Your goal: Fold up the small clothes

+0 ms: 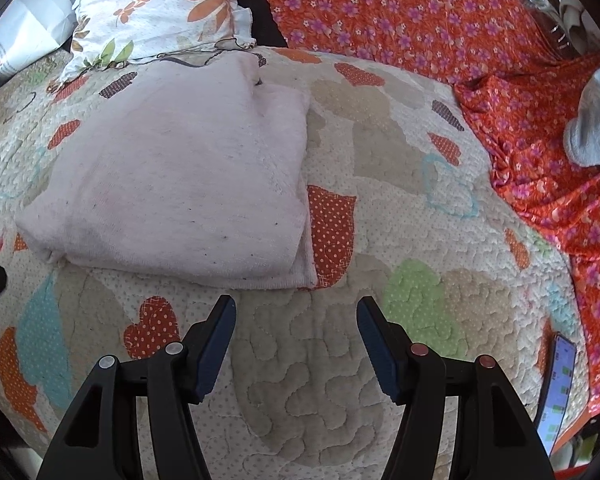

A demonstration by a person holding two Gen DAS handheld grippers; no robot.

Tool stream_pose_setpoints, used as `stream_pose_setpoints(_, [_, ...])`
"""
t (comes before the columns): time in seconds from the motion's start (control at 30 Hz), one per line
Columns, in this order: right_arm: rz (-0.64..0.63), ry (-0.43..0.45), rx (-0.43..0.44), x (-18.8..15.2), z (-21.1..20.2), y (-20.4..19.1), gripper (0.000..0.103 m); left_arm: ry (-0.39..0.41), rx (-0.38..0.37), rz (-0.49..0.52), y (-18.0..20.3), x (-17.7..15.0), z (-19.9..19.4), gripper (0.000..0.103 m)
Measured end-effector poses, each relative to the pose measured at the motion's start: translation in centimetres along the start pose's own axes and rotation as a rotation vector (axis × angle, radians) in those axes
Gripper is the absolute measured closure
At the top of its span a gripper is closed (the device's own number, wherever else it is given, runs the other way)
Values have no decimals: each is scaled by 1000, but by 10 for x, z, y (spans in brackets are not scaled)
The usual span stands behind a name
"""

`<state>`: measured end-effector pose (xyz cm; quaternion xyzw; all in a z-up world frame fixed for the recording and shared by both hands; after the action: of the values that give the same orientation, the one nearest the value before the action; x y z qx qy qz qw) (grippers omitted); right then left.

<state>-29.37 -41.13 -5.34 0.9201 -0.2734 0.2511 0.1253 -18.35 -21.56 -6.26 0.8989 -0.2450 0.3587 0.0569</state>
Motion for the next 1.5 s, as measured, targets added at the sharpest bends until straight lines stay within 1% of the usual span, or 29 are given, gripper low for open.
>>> stream_pose_setpoints(0.23, [-13,12,-14,1,-1,-1,33,51,36,-20,-7,6,-7,0])
stream_pose_setpoints(0.4, [-25,21,-30,1,-2,-3,33,53,63,-27,-11,7,-6,0])
stream_pose_setpoints(0.5, [-32,30,-37,2,-4,-4,33,39,66,-21,-11,6,-3,0])
stream_pose_setpoints(0.77, [-54,53,-59,2,-7,-7,32,35,80,1,-7,4,-1,0])
stream_pose_setpoints(1.03, [-56,51,-58,2,-7,-10,31,-23,53,-11,-9,1,8,0])
stream_pose_setpoints(1.5, [-60,64,-55,2,-10,-11,31,-58,50,-8,-9,-3,16,0])
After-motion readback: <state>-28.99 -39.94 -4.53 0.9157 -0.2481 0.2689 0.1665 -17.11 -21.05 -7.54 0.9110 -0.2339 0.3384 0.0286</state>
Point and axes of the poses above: each gripper's, at about its wrist camera, not at the fingertips, and z roughly the way its jaws point, y to its right, x to its top, the point moved 1 cm from there along z, roughly the way its jaws point, and after that the axes turned 6 degrees about x, right-handed, at the moved point
